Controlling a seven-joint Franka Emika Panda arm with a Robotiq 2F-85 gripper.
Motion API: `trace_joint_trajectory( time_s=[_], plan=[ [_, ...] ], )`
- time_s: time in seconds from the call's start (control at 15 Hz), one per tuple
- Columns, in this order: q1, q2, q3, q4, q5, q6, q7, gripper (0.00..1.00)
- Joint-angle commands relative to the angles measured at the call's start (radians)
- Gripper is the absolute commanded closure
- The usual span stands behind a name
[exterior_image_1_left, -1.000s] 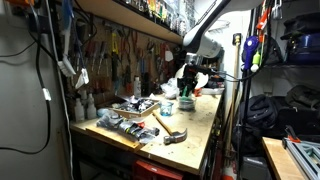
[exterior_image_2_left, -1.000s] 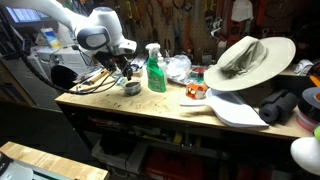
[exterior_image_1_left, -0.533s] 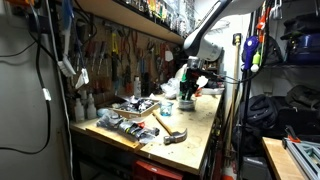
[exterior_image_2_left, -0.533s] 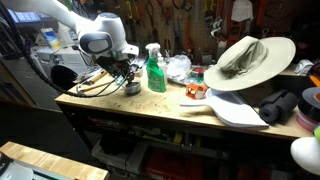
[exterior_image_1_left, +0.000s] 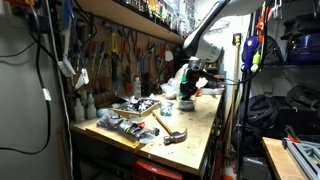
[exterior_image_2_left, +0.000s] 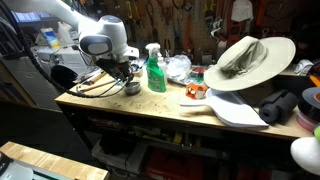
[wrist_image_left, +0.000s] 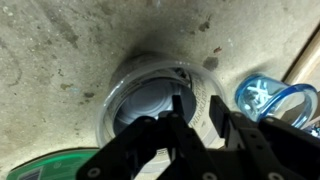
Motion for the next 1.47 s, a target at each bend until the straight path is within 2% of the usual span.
trace_joint_trajectory(
  time_s=[0.0,0.47,0.67,1.07,1.4],
  plan=[
    [-0.021,0.004,0.018,-0.005,0.034,-0.023,-0.070,0.67],
    [-0.016,0.006,0.021,-0.023,0.007,0.019,-0.128,0.63],
    [-0.010,-0.006,0.026,-0.051,-0.010,0.081,-0.172,0.58],
    [-0.010,-0.012,0.051,-0.099,-0.015,0.209,-0.262,0.59],
    [-0.007,-0.015,0.063,-0.123,0.017,0.261,-0.361,0.55]
  ],
)
